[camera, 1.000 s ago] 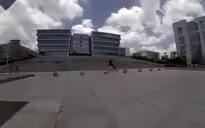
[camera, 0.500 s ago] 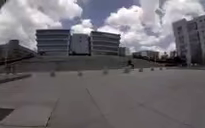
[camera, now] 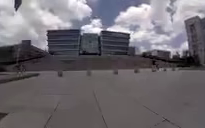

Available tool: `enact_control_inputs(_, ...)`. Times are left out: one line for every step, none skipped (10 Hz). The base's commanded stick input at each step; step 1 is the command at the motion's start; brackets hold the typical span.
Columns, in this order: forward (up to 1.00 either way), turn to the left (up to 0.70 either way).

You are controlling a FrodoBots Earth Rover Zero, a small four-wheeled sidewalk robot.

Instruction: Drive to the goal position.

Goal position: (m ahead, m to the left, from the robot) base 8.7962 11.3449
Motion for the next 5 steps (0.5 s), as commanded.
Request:
enact_control_inputs(0.70,0.00)
enact_control_inputs(0.70,0.00)
enact_control_inputs(0.70,0.00)
enact_control_inputs(0.70,0.12)
enact_control_inputs(0.70,0.35)
